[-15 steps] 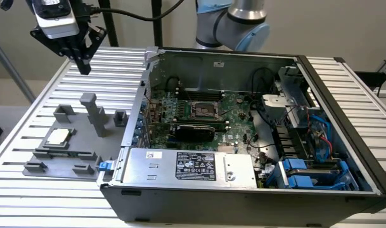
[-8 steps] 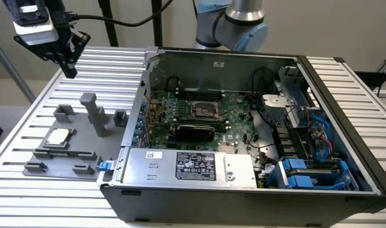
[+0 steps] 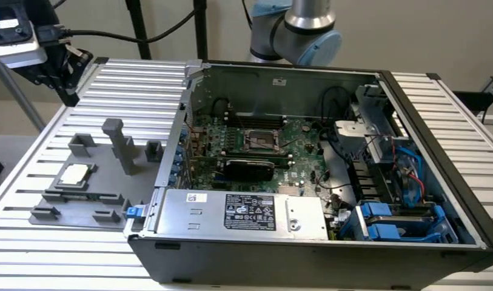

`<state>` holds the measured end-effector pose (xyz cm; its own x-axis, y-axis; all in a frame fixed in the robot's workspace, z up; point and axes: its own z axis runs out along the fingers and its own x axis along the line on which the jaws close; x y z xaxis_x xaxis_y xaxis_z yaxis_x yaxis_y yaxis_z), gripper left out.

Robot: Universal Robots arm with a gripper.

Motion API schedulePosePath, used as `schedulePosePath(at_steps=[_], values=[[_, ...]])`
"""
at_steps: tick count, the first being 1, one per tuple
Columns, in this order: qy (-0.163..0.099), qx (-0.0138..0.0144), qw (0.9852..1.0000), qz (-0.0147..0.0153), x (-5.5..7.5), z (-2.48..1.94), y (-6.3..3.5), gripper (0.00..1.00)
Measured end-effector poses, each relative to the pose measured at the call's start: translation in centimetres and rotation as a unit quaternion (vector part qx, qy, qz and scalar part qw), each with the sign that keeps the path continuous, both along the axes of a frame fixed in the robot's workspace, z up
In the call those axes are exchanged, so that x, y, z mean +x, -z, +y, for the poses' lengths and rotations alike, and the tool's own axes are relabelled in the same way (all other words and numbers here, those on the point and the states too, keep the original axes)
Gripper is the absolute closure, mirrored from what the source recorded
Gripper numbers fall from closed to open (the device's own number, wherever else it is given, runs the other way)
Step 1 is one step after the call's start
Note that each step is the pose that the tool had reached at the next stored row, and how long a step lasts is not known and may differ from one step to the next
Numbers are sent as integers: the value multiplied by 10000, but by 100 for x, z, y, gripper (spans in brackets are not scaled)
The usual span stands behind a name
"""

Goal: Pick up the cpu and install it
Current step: 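Reach for the cpu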

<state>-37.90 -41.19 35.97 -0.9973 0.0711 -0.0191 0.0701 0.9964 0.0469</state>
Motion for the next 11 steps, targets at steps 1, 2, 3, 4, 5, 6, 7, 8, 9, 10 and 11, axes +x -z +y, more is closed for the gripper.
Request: schedulePosePath(at_steps=[1,2,3,4,5,6,7,8,9,10,11], values=[[0,-1,10000,0,-45,-1,18,89],[0,-1,10000,0,-90,-1,35,89],[0,-2,10000,0,-138,-2,53,89],[0,-3,10000,0,-184,-3,71,89],[0,-4,10000,0,-226,-3,87,89],[0,-5,10000,0,-272,-5,103,89],[0,-5,10000,2,-318,-8,118,89],[0,-5,10000,4,-364,-13,133,89],[0,-5,10000,7,-408,-19,148,89],[0,-5,10000,10,-447,-27,161,89],[0,-5,10000,13,-477,-43,169,89]])
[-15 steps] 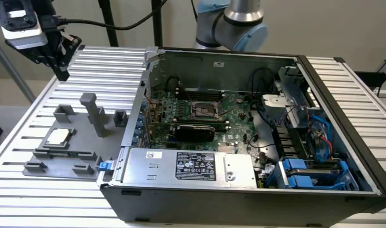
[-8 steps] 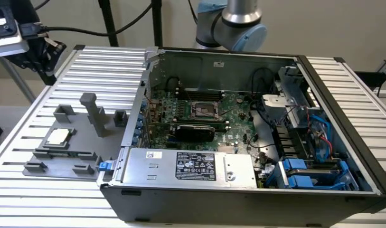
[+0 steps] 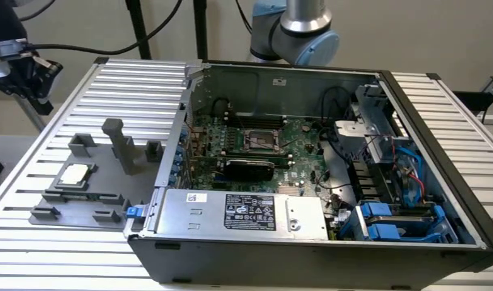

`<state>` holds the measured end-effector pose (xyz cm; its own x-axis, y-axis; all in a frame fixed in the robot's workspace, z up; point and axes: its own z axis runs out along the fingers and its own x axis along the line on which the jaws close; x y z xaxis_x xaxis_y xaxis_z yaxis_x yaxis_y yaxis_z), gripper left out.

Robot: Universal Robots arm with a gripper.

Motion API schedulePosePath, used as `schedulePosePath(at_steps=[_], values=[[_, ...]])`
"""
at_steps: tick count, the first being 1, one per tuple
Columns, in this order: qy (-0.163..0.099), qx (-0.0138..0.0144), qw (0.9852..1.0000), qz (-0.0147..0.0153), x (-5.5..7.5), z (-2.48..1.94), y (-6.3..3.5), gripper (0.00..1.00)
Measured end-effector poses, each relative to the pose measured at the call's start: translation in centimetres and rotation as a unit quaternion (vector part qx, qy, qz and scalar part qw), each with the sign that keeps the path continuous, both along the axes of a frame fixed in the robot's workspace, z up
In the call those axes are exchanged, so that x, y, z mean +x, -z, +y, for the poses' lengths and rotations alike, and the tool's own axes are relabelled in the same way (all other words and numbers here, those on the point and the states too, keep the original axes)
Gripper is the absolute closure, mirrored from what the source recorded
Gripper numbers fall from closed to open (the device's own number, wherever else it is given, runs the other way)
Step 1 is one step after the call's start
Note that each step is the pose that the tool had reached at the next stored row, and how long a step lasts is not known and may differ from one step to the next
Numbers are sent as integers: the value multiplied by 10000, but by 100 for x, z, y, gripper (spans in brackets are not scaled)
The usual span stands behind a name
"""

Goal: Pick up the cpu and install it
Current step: 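Reach for the cpu, then pick up the cpu and move it towards the insertion slot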

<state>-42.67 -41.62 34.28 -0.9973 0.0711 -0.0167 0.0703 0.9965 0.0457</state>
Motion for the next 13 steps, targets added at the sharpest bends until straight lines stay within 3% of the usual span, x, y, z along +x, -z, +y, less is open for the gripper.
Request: schedulePosePath(at_steps=[2,13], values=[[0,0,10000,1,-19,-22,3,89],[0,0,10000,1,-18,-22,3,89]])
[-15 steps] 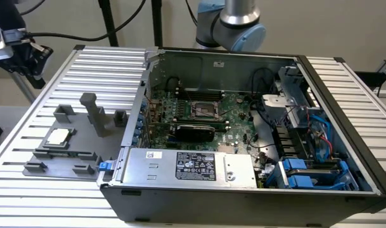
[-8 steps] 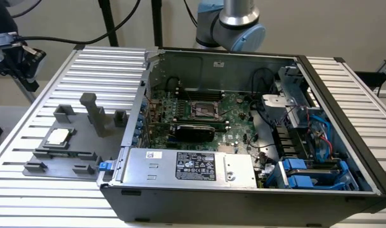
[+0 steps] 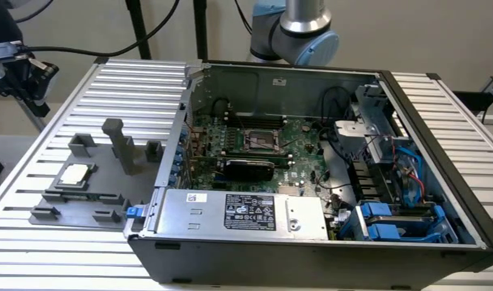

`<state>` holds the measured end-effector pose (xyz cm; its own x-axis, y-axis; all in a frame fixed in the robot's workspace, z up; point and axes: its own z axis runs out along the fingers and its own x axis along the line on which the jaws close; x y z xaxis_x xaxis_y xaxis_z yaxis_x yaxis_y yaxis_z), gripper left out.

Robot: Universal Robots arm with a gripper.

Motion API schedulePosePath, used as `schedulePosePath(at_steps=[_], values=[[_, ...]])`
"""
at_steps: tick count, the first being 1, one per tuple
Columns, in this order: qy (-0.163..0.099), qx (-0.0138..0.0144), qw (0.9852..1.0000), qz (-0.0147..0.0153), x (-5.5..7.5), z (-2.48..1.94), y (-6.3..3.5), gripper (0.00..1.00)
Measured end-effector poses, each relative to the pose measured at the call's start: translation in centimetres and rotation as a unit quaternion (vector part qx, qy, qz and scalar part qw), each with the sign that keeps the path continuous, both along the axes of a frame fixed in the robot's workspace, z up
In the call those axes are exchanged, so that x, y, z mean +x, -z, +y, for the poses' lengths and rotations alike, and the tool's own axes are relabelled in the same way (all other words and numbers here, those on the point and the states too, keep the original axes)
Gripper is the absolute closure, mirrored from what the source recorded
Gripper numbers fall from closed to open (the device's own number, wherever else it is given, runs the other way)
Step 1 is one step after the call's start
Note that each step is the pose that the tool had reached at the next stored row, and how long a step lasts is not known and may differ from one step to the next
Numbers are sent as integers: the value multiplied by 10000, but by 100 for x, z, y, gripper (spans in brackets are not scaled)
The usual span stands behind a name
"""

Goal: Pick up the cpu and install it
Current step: 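Pick up the cpu and move it towards the insertion slot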

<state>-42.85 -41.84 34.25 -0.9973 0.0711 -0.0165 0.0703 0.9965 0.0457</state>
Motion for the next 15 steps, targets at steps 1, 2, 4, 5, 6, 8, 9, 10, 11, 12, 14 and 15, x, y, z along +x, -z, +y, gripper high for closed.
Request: schedulePosePath(at_steps=[1,2,4,5,6,8,9,10,11,12,14,15], values=[[0,0,10000,0,0,0,0,89],[0,0,10000,0,0,0,0,89],[0,0,10000,0,0,0,0,88],[0,0,10000,0,0,0,0,82],[0,0,10000,0,0,0,0,82],[0,0,10000,0,0,0,0,70],[0,0,10000,0,0,0,0,64],[0,0,10000,0,0,0,0,64],[0,0,10000,0,0,0,0,58],[0,0,10000,0,0,0,0,58],[0,0,10000,0,0,0,0,47],[0,-1,10000,1,0,0,1,41]])
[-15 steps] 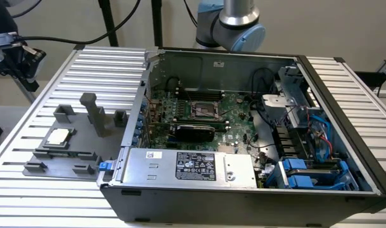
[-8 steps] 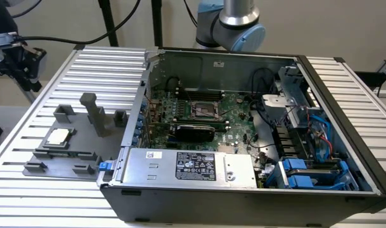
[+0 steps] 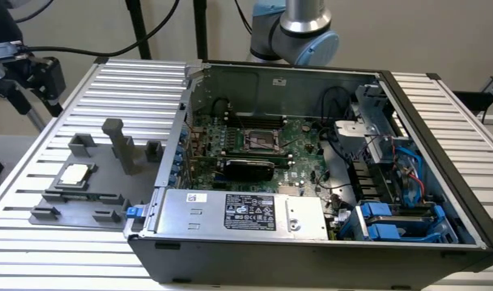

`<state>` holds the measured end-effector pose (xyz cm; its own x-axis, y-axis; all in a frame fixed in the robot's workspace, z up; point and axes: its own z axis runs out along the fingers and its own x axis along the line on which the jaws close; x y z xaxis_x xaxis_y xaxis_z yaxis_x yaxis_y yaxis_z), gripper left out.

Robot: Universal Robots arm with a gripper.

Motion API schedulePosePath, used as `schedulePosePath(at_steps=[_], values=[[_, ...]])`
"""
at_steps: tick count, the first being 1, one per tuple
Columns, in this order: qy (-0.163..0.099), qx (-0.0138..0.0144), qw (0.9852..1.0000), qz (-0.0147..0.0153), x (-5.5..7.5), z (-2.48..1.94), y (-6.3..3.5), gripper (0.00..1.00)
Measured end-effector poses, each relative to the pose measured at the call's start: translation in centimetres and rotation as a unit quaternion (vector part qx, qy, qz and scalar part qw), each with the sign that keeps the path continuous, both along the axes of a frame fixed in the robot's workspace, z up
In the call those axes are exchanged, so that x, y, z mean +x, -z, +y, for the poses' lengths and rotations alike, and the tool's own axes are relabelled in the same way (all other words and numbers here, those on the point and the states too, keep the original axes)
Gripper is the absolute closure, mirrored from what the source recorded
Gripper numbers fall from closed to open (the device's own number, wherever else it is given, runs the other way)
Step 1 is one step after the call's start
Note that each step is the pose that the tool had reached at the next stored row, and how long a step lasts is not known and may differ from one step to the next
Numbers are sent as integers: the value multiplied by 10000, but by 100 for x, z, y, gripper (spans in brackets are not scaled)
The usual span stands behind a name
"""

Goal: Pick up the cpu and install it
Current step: 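Pick up the cpu and move it towards the insertion slot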

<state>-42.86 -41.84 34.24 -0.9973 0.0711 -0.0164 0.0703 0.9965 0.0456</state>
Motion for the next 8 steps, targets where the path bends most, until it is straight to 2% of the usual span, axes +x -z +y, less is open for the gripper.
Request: schedulePosePath(at_steps=[1,3,4,8], values=[[0,0,10000,0,0,0,2,35],[0,1,10000,-2,0,-1,23,35],[0,0,10000,-1,0,-4,40,29],[0,1,10000,-1,0,-13,114,29]])
